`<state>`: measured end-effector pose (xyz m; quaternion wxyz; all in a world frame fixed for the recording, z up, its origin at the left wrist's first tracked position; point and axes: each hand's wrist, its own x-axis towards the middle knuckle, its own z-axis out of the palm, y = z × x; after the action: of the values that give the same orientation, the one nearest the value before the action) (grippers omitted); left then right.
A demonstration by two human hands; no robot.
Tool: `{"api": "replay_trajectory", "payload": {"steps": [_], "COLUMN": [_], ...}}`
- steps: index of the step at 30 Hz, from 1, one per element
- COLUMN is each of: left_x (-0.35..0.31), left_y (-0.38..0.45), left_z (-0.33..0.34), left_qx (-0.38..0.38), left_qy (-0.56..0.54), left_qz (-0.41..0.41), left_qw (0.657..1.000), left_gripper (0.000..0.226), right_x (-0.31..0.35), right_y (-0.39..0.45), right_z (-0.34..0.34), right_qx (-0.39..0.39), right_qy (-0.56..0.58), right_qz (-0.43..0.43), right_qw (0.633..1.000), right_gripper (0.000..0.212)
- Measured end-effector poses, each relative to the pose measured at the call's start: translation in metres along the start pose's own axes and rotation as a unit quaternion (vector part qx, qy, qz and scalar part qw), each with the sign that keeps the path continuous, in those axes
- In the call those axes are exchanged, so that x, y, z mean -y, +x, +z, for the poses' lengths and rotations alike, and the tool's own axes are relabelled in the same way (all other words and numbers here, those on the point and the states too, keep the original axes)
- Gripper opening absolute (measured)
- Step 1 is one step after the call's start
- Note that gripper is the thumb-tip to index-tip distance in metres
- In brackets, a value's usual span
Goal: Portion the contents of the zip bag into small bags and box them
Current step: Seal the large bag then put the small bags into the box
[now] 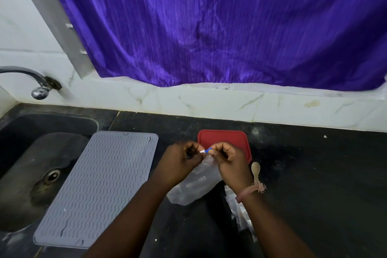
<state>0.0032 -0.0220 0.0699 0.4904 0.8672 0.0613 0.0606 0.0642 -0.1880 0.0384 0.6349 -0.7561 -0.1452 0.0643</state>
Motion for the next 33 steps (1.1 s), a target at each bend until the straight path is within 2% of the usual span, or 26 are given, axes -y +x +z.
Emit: {"api": "replay_trajectory", "payload": {"steps": [6,16,23,25,28,31,32,33], "left_x": [0.005,0.034,0.048,0.050,0.062,0.077,0.081,0.085], "left_y": [0.001,-0.008,-0.010,-0.012,-0.016,-0.033,-0.040,-0.048], "left_z": [-0.007,-0.035,-0.038,-0.036,-0.035,-0.029,-0.026,-0.022], "left_qx": [0.015,0.019,-0.100,-0.132,-0.149,-0.081,-0.055,-0.037], "left_qy": [0.009,0.024,-0.002,-0.051,-0.219,-0.447,-0.468,-0.459], "left_qz": [-0.042,-0.065,-0.028,-0.040,-0.145,-0.249,-0.264,-0.274], "left_qw": [0.999,0.997,0.995,0.989,0.953,0.855,0.842,0.844], "left_gripper": [0.006,0.004,0.011,0.010,0.017,0.040,0.042,0.040], "right_x": [-0.007,-0.008,-0.011,-0.014,-0.019,-0.022,-0.024,-0.023], "right_y": [0.001,0.005,0.000,0.000,0.000,0.001,0.003,0.005], "right_z": [-0.001,-0.019,-0.001,0.004,0.017,0.037,0.044,0.052], "right_qx": [-0.067,-0.095,-0.111,-0.105,-0.078,-0.060,-0.056,-0.052], "right_qy": [-0.035,0.049,0.037,0.059,0.084,0.064,0.052,0.041], "right_qz": [-0.005,0.024,-0.016,-0.009,0.016,0.023,0.025,0.023], "right_qw": [0.997,0.994,0.993,0.993,0.993,0.996,0.997,0.998], "right_gripper": [0.011,0.009,0.011,0.013,0.019,0.016,0.015,0.015]}}
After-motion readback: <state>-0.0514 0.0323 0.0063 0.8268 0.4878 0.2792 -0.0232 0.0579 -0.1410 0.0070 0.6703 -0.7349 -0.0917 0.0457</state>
